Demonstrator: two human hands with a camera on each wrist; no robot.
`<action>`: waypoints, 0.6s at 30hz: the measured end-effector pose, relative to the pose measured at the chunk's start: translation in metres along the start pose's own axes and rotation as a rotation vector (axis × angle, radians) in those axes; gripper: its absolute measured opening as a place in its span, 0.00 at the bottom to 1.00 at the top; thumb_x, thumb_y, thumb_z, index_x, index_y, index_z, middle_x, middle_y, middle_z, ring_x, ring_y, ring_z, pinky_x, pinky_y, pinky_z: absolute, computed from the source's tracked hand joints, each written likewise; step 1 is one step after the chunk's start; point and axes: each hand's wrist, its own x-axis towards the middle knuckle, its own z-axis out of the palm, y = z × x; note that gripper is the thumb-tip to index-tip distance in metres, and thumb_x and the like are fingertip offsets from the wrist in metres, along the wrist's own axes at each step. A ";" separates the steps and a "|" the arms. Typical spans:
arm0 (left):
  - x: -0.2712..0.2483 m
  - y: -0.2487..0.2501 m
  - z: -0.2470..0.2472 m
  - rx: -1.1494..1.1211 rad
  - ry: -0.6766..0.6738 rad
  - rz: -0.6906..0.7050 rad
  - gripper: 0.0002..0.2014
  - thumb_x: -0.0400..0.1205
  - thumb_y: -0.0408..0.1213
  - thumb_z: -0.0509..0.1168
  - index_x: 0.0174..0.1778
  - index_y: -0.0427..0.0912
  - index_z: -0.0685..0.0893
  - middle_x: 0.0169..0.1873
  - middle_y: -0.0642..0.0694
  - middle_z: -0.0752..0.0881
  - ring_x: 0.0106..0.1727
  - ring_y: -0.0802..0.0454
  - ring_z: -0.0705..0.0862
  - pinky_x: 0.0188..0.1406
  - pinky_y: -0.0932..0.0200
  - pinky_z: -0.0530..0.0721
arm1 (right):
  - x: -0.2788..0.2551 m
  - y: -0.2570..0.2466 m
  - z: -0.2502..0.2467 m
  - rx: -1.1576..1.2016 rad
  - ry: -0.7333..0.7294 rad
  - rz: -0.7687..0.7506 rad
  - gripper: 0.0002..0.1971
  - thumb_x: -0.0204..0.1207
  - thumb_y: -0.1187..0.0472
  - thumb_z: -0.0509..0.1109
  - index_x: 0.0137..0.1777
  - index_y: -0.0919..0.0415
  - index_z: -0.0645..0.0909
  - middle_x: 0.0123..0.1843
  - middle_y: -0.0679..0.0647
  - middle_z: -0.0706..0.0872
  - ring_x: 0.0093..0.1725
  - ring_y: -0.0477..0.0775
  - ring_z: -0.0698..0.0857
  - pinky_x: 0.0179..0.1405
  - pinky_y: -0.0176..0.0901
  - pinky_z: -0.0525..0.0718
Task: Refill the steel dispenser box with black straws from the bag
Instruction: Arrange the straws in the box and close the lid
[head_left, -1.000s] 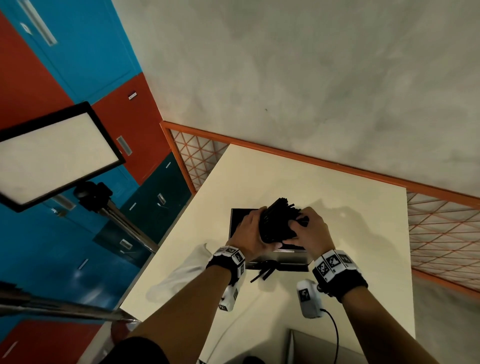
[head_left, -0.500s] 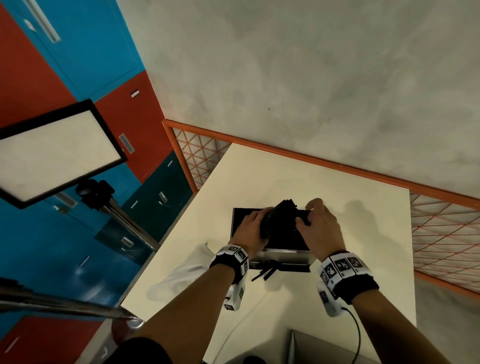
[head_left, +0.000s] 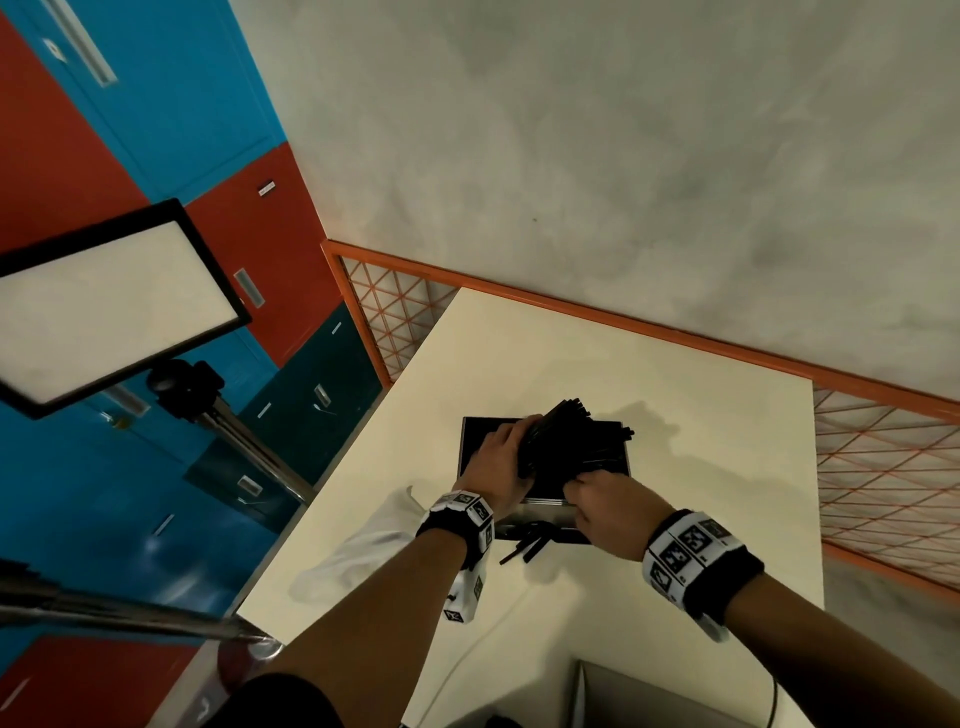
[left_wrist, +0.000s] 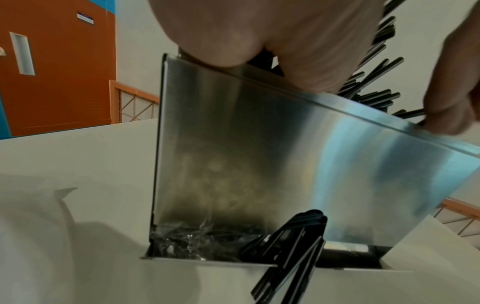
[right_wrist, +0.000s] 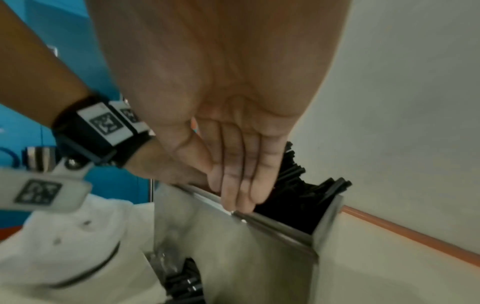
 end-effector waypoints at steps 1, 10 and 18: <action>0.000 0.000 0.000 0.001 0.001 0.003 0.44 0.75 0.38 0.71 0.85 0.61 0.56 0.73 0.48 0.75 0.70 0.42 0.77 0.66 0.39 0.83 | 0.001 0.004 0.002 -0.012 -0.001 0.021 0.11 0.81 0.58 0.59 0.56 0.60 0.79 0.56 0.57 0.83 0.55 0.58 0.82 0.51 0.49 0.81; 0.000 0.000 -0.001 -0.016 0.002 0.003 0.45 0.74 0.36 0.71 0.85 0.60 0.57 0.73 0.47 0.75 0.70 0.42 0.77 0.68 0.40 0.83 | 0.008 0.014 0.010 -0.076 -0.096 -0.027 0.18 0.77 0.57 0.61 0.65 0.59 0.80 0.64 0.54 0.82 0.63 0.57 0.80 0.61 0.51 0.80; 0.000 -0.001 0.000 -0.034 0.006 -0.005 0.45 0.74 0.36 0.72 0.84 0.61 0.57 0.72 0.49 0.75 0.70 0.44 0.77 0.69 0.42 0.82 | 0.010 0.031 0.013 -0.266 -0.102 -0.147 0.27 0.78 0.47 0.45 0.63 0.55 0.82 0.68 0.49 0.82 0.66 0.56 0.79 0.62 0.57 0.75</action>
